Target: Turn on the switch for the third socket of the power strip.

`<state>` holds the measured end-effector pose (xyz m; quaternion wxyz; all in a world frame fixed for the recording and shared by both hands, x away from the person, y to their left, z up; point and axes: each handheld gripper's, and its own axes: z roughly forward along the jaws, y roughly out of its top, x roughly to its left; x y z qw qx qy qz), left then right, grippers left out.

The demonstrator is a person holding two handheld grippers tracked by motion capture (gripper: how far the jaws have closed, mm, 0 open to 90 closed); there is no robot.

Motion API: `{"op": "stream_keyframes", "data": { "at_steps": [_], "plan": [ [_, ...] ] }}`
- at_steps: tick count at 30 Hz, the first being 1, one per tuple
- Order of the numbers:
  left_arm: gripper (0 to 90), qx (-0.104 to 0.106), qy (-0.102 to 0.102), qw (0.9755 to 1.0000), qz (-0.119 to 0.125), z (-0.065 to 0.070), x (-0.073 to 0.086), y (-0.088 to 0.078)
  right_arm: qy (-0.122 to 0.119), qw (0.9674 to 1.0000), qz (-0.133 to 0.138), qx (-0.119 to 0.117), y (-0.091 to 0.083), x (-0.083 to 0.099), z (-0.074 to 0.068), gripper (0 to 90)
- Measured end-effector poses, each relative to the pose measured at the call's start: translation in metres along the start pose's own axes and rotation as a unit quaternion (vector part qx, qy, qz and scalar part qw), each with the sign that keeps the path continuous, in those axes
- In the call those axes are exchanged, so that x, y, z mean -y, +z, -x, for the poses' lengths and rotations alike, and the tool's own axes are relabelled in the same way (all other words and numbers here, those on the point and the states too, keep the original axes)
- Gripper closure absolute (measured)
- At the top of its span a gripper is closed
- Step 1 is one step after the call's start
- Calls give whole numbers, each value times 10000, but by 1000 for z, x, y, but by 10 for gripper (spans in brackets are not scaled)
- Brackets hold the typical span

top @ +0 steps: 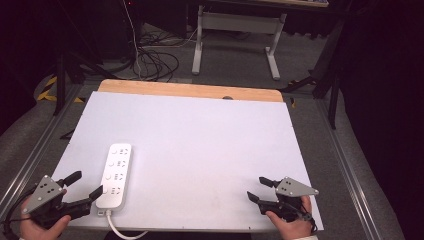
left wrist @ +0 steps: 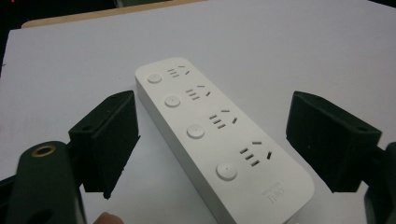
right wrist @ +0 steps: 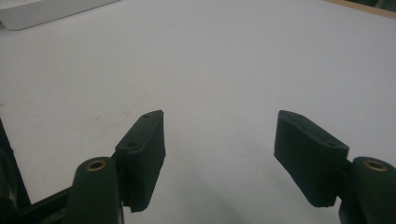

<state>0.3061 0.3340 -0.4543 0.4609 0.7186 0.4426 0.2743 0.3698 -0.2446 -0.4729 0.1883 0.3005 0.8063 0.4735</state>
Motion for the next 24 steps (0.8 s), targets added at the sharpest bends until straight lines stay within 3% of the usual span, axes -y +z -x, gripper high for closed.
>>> {"op": "stream_keyframes", "data": {
  "at_steps": [17,24],
  "plan": [
    [167,-16,123,9999,-82,0,-3,-1,-52,10000,27,30,-1,0,-1,322],
    [216,-22,-25,9998,-192,-1,-6,-1,-43,10000,15,6,0,0,-1,322]
  ]
}}
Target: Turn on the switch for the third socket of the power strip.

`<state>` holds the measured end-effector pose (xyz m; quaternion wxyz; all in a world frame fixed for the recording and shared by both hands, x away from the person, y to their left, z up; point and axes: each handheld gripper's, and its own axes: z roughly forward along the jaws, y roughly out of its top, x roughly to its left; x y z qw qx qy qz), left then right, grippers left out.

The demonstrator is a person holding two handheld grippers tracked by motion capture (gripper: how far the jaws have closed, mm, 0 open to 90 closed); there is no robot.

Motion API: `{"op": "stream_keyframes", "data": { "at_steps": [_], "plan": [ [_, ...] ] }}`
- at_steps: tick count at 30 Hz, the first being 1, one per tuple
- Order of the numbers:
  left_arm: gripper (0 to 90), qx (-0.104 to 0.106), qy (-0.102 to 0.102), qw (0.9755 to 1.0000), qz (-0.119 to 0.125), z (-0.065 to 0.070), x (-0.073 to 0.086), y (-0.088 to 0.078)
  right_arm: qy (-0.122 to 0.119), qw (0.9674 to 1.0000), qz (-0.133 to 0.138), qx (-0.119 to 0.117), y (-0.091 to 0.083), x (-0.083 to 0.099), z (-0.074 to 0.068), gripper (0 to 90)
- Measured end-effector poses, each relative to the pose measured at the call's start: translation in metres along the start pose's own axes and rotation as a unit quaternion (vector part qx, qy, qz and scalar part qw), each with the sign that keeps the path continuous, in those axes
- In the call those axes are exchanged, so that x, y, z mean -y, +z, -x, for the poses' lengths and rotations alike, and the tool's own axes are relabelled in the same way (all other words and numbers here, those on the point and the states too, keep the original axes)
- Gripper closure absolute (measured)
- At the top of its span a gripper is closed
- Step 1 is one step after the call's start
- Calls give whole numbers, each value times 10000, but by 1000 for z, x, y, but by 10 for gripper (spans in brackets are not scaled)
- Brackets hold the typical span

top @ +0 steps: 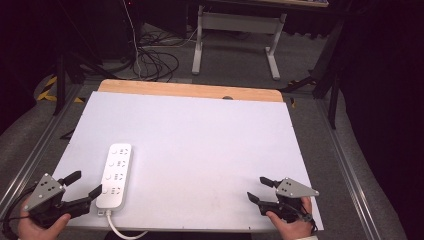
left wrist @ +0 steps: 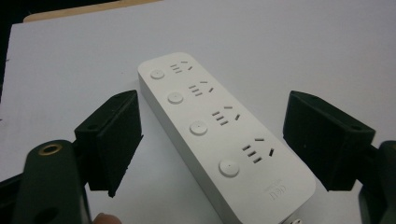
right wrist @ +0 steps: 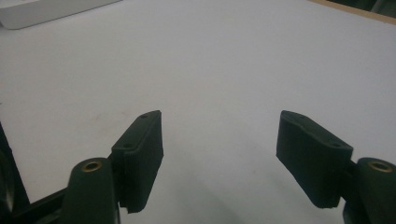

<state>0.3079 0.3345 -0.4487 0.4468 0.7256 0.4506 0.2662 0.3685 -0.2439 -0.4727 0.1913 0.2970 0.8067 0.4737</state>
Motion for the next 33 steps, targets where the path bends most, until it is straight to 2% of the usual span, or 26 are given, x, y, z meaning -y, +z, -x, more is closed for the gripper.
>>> {"op": "stream_keyframes", "data": {
  "at_steps": [4,6,9,16,23,33],
  "plan": [
    [240,94,-72,9999,-8,-1,-4,0,0,10000,-20,-5,1,0,0,322],
    [258,118,-33,9999,-40,-1,-8,0,1,10000,-17,-4,0,0,0,322],
    [325,136,-43,9999,-57,-1,-15,0,-11,10000,-21,-18,1,0,-1,322],
    [410,79,121,9996,-228,-2,-32,5,-24,10000,-59,-26,2,-1,-1,322],
    [433,191,40,9993,-305,-4,-43,16,-16,10000,-66,-49,2,0,-1,322],
    [456,260,87,9989,-374,-5,-57,31,-9,10000,-68,-44,2,0,-1,324]
  ]
}}
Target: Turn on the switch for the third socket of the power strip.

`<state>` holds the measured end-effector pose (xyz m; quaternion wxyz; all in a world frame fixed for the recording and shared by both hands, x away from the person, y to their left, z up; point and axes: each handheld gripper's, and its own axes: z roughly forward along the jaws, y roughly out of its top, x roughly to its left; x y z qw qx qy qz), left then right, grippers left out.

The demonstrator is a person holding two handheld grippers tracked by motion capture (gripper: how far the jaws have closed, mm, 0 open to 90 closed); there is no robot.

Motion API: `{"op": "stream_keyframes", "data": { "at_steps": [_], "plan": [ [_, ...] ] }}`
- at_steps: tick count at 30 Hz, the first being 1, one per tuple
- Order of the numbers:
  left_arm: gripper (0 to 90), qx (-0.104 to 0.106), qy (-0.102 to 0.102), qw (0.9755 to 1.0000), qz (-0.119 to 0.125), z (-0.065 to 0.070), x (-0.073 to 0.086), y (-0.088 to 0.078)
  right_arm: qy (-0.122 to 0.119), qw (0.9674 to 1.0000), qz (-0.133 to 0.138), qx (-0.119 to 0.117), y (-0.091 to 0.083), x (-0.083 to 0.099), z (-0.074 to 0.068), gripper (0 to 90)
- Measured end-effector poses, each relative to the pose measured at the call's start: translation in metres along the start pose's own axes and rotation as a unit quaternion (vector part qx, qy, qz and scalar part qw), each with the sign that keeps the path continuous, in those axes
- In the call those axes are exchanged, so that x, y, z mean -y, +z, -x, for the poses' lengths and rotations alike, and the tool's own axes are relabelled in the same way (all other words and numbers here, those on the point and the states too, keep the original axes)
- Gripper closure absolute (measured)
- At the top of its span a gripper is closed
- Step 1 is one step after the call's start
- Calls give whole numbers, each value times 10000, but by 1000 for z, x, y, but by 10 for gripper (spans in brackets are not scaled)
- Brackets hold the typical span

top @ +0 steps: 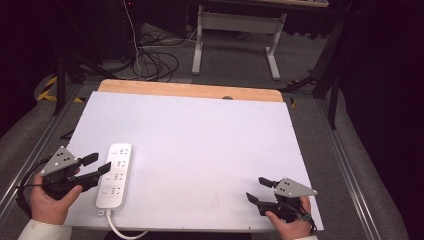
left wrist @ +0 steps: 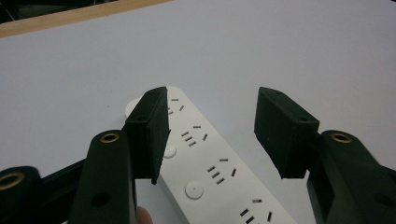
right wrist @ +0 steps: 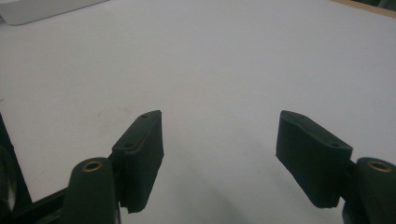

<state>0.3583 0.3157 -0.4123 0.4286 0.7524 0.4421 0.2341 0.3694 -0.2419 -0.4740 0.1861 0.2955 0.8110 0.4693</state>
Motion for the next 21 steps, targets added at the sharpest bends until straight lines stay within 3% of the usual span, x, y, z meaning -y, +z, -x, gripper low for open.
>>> {"op": "stream_keyframes", "data": {
  "at_steps": [21],
  "plan": [
    [519,81,-3,9997,-220,-5,-21,29,23,10000,18,-11,0,1,2,328]
  ]
}}
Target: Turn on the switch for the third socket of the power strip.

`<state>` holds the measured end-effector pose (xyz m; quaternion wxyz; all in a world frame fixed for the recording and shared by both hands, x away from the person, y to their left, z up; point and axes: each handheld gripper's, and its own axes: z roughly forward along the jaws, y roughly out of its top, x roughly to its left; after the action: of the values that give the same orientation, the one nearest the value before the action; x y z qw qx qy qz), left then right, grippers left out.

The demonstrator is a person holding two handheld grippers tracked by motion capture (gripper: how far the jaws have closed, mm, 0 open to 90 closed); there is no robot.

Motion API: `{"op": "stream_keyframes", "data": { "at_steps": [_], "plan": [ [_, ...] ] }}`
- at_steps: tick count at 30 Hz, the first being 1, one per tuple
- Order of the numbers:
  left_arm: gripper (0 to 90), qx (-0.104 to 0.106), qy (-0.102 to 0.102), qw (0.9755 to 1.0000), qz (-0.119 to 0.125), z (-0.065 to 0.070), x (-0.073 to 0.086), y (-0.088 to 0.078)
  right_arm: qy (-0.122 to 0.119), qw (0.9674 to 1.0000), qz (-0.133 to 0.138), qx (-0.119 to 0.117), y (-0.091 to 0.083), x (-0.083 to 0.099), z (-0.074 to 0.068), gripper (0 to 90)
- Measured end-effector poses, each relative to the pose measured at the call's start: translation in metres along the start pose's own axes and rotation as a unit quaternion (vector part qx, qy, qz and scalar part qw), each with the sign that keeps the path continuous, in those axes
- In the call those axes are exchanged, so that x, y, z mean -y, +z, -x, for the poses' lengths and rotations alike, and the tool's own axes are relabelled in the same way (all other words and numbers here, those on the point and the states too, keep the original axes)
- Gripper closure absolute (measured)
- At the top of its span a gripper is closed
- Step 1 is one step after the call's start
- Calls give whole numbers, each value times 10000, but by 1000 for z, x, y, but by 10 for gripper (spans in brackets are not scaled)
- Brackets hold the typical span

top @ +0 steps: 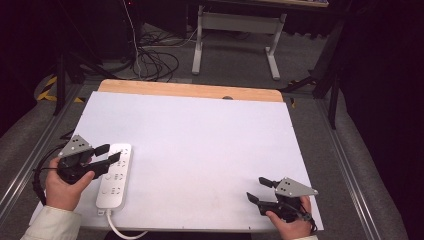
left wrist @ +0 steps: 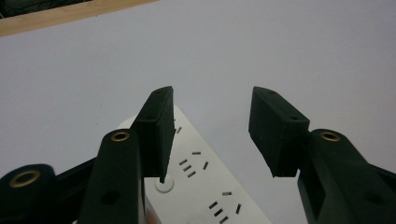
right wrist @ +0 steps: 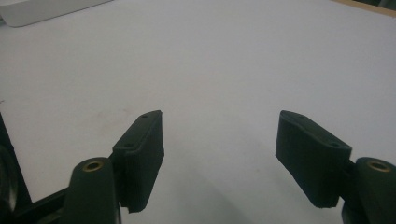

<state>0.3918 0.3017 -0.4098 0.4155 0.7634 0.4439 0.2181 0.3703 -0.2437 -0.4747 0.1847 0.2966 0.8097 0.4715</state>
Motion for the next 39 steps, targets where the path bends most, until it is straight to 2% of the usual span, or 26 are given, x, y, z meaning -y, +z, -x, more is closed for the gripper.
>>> {"op": "stream_keyframes", "data": {
  "at_steps": [3,5,6,7,8,9,11,15,19,23,26,30,33,37,39],
  "plan": [
    [554,28,8,10000,-59,0,0,0,2,10000,-1,-8,0,0,0,327],
    [656,109,-15,9999,-78,-1,0,0,-1,10000,8,-17,0,0,0,327],
    [743,146,-39,9998,-98,-2,0,0,3,10000,8,-11,0,0,0,328],
    [743,188,-52,9997,-115,-3,0,0,3,10000,8,-11,0,0,0,328],
    [860,261,-51,9995,-146,-4,-1,0,3,10000,-1,-24,0,0,0,331],
    [860,317,-73,9993,-169,-5,-1,0,3,10000,-1,-24,0,0,0,331],
    [898,272,-59,9992,-275,-5,-2,1,10,10000,1,-27,0,0,-1,332],
    [900,208,-46,9982,-557,-6,-6,5,7,10000,1,-33,0,0,0,332],
    [900,42,96,9968,-791,-6,-9,9,5,10000,6,-38,0,0,0,332],
    [900,-84,255,9939,-1070,-6,-11,12,6,10000,5,-42,0,0,0,332],
    [900,-103,268,9918,-1244,-6,-12,16,5,10000,7,-48,0,0,0,332],
    [900,-246,280,9881,-1494,-7,-12,21,-4,10000,6,-53,0,0,-1,332],
    [900,-212,253,9862,-1622,-9,-12,25,-4,10000,3,-56,1,0,-1,332],
    [900,-311,383,9827,-1786,-10,-12,30,3,10000,1,-63,1,0,-1,332],
    [900,-312,328,9817,-1851,-10,-11,32,7,10000,-6,-70,1,0,-1,332]
  ]
}}
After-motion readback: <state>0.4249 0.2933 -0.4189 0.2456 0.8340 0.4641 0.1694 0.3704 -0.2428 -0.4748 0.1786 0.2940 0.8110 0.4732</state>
